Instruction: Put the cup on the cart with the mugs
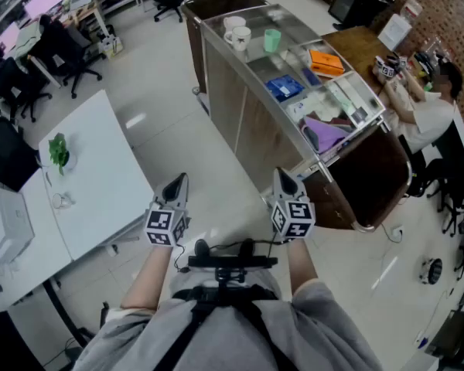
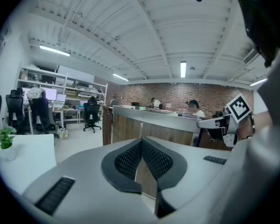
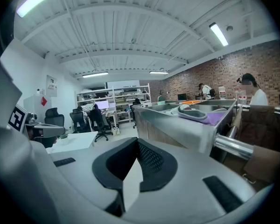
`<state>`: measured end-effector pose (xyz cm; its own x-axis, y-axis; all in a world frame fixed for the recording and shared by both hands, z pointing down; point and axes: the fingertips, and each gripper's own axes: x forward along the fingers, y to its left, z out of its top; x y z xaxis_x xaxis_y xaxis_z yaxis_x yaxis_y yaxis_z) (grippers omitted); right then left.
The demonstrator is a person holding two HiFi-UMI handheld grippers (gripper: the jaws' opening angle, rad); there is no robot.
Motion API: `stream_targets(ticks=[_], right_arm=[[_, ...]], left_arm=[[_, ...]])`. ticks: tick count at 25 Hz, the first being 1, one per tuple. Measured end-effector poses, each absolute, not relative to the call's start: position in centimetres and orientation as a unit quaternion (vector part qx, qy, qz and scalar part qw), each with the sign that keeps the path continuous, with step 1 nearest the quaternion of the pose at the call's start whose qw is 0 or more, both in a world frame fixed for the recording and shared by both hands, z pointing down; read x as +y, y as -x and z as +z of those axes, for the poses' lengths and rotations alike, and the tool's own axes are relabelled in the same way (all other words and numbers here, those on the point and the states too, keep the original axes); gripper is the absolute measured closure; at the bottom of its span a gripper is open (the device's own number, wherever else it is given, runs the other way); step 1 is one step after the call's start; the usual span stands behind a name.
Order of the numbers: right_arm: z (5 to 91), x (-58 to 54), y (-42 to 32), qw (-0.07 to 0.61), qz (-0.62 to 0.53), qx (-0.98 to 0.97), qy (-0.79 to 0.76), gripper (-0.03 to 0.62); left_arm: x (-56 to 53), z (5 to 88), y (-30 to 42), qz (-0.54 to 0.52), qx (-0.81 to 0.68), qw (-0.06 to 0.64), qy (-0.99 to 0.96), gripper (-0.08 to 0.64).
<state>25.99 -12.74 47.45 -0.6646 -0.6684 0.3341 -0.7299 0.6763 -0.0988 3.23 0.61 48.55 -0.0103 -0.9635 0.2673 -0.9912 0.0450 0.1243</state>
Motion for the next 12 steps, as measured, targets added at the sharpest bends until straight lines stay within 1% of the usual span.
stream_targets(ticks=[6, 12], right_arm=[[48.0, -11.1, -21.6, 0.14, 0.109, -0.912, -0.371, 0.584], [48.6, -8.2, -13.9, 0.147, 0.11, -0.933, -0.308, 0.584]], left_arm=[[2.8, 48.8, 0.9, 0.042, -0.725, 0.137, -0.673, 0.558], [6.7, 49.3, 5.5, 0.037, -0.75, 0.14, -0.645, 0.558]])
